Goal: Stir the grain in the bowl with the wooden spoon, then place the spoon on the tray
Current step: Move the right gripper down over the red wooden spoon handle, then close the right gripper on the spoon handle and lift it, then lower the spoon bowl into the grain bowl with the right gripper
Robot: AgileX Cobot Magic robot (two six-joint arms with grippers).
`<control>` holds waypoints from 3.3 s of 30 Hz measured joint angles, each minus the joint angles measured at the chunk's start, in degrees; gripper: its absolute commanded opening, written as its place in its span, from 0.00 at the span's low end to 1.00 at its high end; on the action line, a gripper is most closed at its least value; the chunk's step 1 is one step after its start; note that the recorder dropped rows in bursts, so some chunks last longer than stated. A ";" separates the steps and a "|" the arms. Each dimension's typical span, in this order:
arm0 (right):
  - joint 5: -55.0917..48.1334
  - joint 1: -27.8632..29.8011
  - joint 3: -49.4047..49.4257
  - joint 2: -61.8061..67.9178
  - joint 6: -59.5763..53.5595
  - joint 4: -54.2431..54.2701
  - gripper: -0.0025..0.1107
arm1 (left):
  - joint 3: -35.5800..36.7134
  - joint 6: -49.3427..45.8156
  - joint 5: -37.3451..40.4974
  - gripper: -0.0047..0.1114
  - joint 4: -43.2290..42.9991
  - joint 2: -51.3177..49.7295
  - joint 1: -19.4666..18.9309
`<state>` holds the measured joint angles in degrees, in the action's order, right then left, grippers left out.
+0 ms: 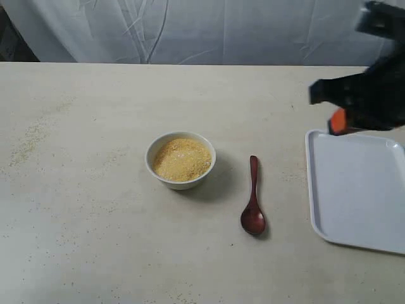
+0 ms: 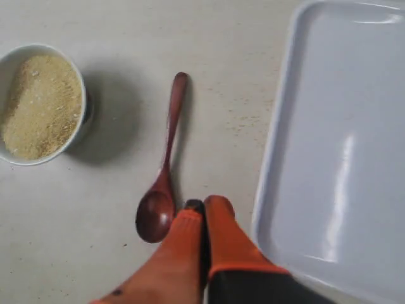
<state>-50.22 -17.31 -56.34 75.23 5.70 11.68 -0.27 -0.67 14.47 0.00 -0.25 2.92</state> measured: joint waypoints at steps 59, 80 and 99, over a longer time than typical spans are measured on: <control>16.24 -17.23 -24.19 32.96 60.19 -19.83 0.14 | 0.00 0.00 0.00 0.04 0.00 0.00 0.00; 20.12 -21.78 -24.19 43.13 94.10 -33.47 0.49 | 0.00 0.00 0.00 0.04 0.00 0.00 0.00; -13.74 0.66 -23.83 30.49 -25.20 24.93 0.02 | 0.00 0.00 0.00 0.04 0.00 0.00 0.00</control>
<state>-63.96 -16.65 -80.17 105.72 -19.50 36.61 -0.27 -0.67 14.47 0.00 -0.25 2.92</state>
